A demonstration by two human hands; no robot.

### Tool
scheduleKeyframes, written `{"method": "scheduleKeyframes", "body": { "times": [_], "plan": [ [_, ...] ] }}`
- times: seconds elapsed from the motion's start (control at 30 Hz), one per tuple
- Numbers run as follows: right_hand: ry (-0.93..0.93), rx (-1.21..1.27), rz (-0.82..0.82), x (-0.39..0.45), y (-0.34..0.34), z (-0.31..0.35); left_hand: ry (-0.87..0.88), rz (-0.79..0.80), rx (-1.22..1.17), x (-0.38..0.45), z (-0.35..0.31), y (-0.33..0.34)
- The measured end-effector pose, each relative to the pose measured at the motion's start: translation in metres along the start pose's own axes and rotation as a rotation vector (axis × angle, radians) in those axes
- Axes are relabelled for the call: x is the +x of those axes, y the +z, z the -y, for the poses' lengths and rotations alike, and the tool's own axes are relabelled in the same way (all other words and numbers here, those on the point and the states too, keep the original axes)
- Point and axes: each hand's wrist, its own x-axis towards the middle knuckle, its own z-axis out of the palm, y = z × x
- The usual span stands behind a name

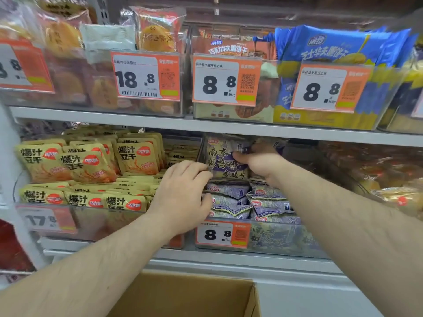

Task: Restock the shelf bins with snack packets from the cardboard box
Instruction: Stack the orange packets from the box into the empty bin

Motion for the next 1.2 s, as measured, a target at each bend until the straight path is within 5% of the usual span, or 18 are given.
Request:
{"method": "scheduleKeyframes", "body": {
  "times": [0.27, 0.43, 0.53, 0.6, 0.73, 0.87, 0.93, 1.03, 1.2],
  "plan": [
    [-0.096, -0.596, -0.073, 0.008, 0.01, -0.003, -0.012, 0.4, 0.245, 0.038, -0.018, -0.003],
    [-0.242, -0.749, -0.382, -0.005, 0.017, -0.005, -0.053, 0.462, 0.33, 0.043, -0.019, 0.003],
    [-0.568, -0.903, -0.546, -0.024, 0.024, -0.013, -0.064, 0.429, 0.351, 0.041, -0.02, 0.004],
    [-0.724, -0.995, -0.391, -0.028, 0.023, -0.026, -0.068, 0.438, 0.362, 0.042, -0.021, 0.005],
    [-0.387, -1.089, 0.03, -0.027, 0.015, -0.031, -0.099, 0.492, 0.386, 0.046, -0.022, 0.004],
    [-0.465, -0.86, -0.112, -0.032, 0.002, -0.025, -0.08, 0.417, 0.377, 0.04, -0.027, 0.002],
    [-0.328, -0.727, -0.242, -0.023, -0.019, -0.029, -0.055, 0.367, 0.346, 0.036, -0.034, 0.003],
    [0.063, -0.716, -0.1, -0.002, -0.041, -0.034, -0.024, 0.399, 0.3, 0.035, -0.044, 0.008],
    [0.056, -0.772, 0.101, 0.021, -0.035, -0.043, -0.061, 0.475, 0.288, 0.042, -0.045, 0.014]
  ]
}}
